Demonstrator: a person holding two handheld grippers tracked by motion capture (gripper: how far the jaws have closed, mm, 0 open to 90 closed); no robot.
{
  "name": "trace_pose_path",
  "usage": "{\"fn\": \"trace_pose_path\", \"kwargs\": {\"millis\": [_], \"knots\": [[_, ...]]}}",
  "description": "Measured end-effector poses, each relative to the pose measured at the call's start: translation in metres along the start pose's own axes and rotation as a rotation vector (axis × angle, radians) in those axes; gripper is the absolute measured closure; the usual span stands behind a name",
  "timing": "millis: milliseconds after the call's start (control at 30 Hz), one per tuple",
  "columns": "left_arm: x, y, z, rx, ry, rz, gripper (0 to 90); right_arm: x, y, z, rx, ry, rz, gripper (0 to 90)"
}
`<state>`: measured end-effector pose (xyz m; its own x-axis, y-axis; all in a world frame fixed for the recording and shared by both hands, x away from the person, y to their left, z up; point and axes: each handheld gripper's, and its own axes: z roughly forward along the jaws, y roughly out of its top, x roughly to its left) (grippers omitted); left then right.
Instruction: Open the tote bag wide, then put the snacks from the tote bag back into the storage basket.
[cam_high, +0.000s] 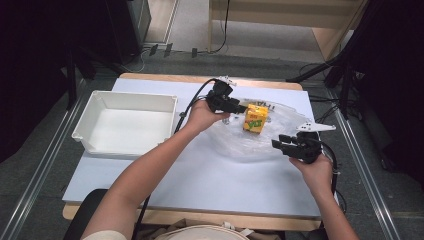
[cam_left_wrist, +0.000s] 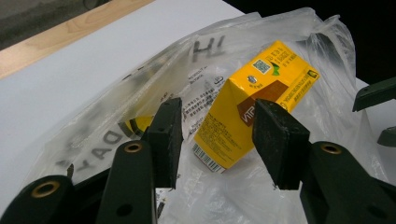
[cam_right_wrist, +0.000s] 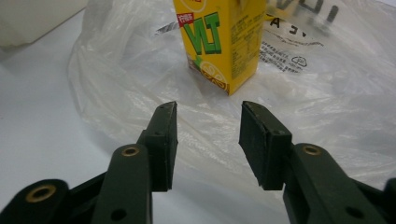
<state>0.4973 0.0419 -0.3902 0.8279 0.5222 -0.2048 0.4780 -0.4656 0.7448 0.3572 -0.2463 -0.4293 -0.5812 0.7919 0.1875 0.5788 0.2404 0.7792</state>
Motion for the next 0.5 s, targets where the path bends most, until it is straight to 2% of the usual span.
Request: {"fn": "trace_pose_path", "kwargs": {"millis": [67,133,333,500], "knots": [[-0.001,-0.001,-0.003,-0.012,-0.008,0.005,50.1,0.002,-0.001,-0.002,-0.008,-0.002,-0.015,55.3],[-0.001,-0.003,-0.004,-0.018,-0.024,0.01,47.5,0.004,-0.003,-0.004,-0.014,0.011,-0.006,53.0],[-0.006,-0.007,-0.003,0.011,-0.041,0.067,42.6,0.011,-0.009,-0.006,-0.022,0.029,-0.01,50.4],[-0.008,-0.008,0.001,0.004,-0.069,0.075,38.6,0.013,-0.011,-0.004,-0.016,0.035,-0.019,48.9]]}}
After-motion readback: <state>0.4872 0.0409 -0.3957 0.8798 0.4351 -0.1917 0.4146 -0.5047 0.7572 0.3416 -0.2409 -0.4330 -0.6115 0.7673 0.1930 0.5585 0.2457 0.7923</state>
